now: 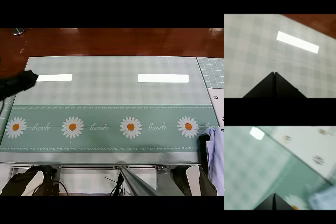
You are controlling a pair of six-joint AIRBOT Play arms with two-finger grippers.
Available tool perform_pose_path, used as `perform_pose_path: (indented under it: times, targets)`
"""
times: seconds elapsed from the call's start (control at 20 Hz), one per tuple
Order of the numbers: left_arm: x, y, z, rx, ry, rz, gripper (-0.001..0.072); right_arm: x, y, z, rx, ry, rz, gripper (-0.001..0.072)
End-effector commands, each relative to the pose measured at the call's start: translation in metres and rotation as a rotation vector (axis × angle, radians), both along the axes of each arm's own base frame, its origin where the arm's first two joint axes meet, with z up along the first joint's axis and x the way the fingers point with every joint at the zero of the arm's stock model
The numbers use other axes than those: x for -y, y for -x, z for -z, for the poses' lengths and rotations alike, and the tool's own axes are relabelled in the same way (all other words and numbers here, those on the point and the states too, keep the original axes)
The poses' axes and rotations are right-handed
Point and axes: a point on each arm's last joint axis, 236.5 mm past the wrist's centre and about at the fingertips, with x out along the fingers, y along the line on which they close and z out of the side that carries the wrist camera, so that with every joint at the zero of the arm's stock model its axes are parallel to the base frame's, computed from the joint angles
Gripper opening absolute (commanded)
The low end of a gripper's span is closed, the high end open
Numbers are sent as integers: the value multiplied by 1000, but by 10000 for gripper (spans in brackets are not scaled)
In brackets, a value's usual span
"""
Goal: Fold the shirts.
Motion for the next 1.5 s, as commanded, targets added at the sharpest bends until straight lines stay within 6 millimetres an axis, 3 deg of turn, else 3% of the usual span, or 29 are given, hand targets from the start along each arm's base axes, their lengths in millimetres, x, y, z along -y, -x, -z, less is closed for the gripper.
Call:
perform_pose_path:
  times: [0.0,0.1,0.15,0.25,0.3,0.4,0.5,0.55,0.65,0.8,1.45]
  targets:
    - [37,-6,-59,93,46,131,18,-85,-101,-74,417,-108,-372,25]
    - [100,-1,-65,88,25,312,18,-143,-128,-19,220,-18,-566,25]
    - [126,7,-50,53,-35,395,17,-177,-132,19,81,57,-688,25]
    - [151,26,7,-122,-133,426,18,-240,-121,90,-165,198,-887,25]
    - [155,33,33,-182,-183,423,18,-252,-115,125,-276,272,-897,26]
    - [150,43,84,-286,-267,412,19,-249,-109,188,-463,405,-842,25]
    - [134,49,120,-394,-326,411,19,-242,-108,230,-596,442,-845,25]
    - [126,48,127,-420,-339,398,18,-241,-109,243,-632,406,-828,26]
    - [113,41,129,-433,-315,343,19,-246,-110,258,-664,311,-804,26]
    - [99,37,130,-446,-304,302,19,-251,-111,261,-657,240,-789,26]
    - [99,39,132,-457,-305,305,20,-250,-107,262,-674,239,-791,26]
